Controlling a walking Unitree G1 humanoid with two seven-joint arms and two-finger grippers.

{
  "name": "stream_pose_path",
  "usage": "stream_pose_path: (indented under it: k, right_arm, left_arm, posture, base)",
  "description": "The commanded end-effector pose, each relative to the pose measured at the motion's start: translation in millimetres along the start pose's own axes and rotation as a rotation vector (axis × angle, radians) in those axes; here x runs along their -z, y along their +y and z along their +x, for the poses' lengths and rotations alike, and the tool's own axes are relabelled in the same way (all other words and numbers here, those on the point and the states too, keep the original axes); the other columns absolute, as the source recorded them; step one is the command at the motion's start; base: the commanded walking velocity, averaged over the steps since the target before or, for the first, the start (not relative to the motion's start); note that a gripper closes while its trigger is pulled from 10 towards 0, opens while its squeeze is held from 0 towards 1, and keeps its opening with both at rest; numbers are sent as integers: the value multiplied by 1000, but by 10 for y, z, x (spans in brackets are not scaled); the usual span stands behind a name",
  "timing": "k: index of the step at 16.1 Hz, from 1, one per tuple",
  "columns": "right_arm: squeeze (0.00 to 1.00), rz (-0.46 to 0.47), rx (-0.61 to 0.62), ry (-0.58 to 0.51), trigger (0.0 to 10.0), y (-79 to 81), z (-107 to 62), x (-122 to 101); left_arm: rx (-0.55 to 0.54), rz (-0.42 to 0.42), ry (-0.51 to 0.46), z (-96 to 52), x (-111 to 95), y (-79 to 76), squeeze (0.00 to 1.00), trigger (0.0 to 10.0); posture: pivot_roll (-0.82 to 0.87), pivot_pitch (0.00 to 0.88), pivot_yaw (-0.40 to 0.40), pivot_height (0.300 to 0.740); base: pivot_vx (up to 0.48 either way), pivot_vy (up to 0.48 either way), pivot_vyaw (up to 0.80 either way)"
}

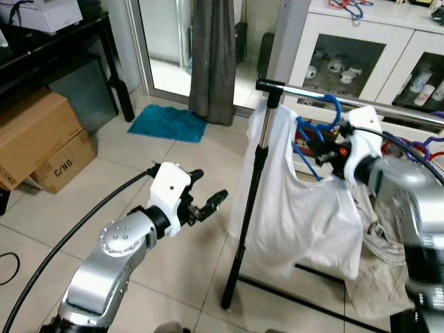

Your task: Hang hanger

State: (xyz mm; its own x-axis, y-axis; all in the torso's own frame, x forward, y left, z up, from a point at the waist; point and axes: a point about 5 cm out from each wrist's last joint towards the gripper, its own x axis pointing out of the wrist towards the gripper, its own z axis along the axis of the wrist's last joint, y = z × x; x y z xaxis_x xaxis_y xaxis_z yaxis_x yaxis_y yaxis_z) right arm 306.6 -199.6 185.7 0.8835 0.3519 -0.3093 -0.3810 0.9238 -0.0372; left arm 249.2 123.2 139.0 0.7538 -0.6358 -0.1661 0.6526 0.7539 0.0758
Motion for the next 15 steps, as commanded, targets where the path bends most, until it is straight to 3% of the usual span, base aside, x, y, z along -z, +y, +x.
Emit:
stream_pose_path:
  k: [1,6,10,15]
  right_arm:
    - [0,-5,37,-62,0,8,-116,-76]
    - [0,36,67,-40,0,226,-261,316]
    - [0,58,102,-24,0,311,-269,451]
    - [0,50,104,-39,0,408,-224,450]
  left_arm:
    - [-8,13,13,-8,30,-8,0,10000]
    - [-12,13,17,-22,47,-5,0,10000]
    - [-3,18,15,-10,37,3,0,10000]
    - [4,19,15,7,29,5,0,10000]
  posture:
    - [22,0,-31,740]
    - [24,0,-34,740]
    - [21,0,-29,740]
    - [22,0,-33,740]
  base:
    - [0,0,0]
    - [-105,0,0]
    - [-279,0,0]
    - [-266,0,0]
